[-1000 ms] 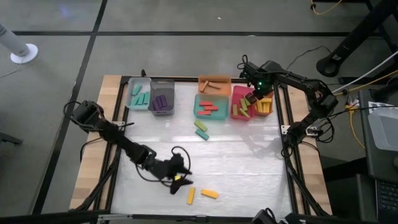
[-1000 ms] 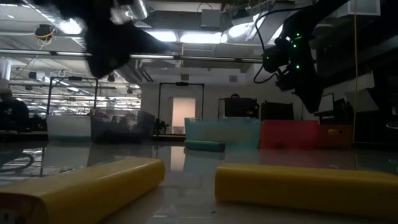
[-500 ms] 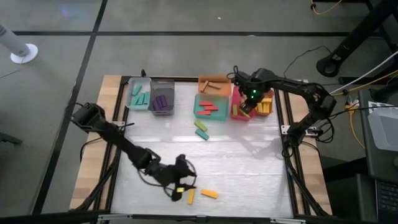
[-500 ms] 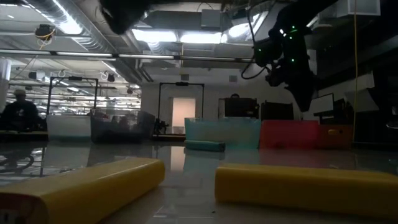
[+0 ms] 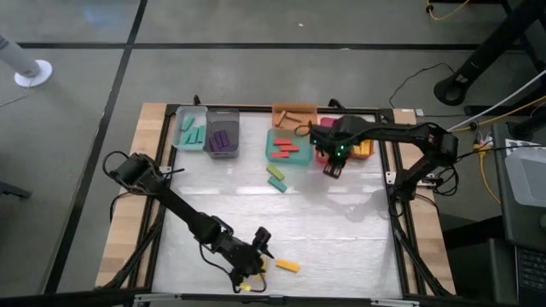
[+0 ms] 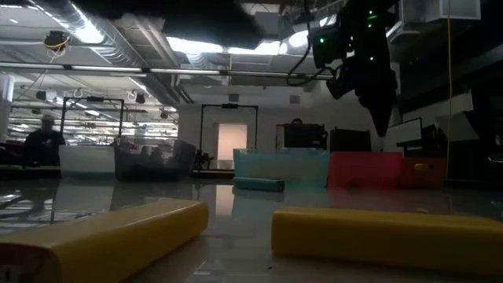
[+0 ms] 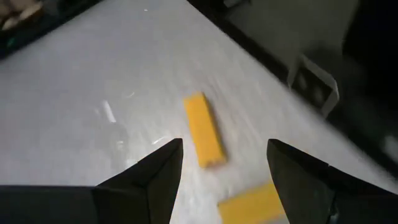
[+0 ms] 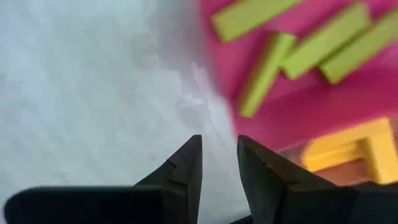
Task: Sort blocks
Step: Put the left yellow block into the right orange bin
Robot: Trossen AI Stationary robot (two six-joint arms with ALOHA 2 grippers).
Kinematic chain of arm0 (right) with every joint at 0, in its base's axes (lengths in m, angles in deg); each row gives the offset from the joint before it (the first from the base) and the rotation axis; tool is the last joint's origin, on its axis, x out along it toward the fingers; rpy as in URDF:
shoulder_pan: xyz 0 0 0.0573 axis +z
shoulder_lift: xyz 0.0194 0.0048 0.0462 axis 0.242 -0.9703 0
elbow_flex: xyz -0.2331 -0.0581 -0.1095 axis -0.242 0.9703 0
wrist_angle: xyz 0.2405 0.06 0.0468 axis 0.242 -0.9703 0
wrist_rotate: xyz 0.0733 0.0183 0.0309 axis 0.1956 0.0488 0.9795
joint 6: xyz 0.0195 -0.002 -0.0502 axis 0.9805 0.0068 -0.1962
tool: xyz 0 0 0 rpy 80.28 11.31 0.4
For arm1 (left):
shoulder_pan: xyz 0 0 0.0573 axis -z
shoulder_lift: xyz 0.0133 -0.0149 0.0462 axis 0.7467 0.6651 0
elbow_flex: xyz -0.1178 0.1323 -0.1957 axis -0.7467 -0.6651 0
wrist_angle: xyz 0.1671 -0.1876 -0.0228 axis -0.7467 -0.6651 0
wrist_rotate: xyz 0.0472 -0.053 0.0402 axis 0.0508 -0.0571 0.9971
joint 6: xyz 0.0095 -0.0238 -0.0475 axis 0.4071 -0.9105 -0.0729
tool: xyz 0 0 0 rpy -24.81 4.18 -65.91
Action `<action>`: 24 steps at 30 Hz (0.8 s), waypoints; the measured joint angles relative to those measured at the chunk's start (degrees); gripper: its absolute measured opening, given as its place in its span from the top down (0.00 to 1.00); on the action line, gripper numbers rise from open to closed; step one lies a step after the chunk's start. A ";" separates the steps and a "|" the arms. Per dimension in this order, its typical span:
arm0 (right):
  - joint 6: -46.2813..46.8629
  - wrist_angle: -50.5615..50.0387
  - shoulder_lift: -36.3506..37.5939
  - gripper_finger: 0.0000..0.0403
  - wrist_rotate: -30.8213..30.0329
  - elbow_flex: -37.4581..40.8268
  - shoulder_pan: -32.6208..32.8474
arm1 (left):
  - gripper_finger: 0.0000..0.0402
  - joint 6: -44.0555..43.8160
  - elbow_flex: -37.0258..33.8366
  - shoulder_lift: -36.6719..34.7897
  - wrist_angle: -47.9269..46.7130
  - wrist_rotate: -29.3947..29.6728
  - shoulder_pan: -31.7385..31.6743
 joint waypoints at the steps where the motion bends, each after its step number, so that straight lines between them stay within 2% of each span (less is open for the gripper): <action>1: 0.01 0.00 0.00 0.74 0.59 0.00 1.03 | 0.45 3.12 0.00 0.00 -1.45 -0.01 -0.03; 5: 0.11 -0.02 0.00 0.74 4.37 0.00 5.35 | 0.45 8.90 0.02 0.00 -9.75 -0.68 -0.76; 8: 0.40 0.00 0.00 0.74 7.86 0.00 8.67 | 0.45 13.06 -0.01 0.00 -12.38 -3.77 -0.90; 16: 6.84 0.36 0.00 0.74 11.62 0.00 16.65 | 0.45 25.26 -0.44 0.00 -10.71 -8.89 -1.16; 24: 13.60 4.20 0.00 0.74 14.62 -0.36 21.99 | 0.45 32.57 -0.46 2.56 -8.49 -13.63 -3.20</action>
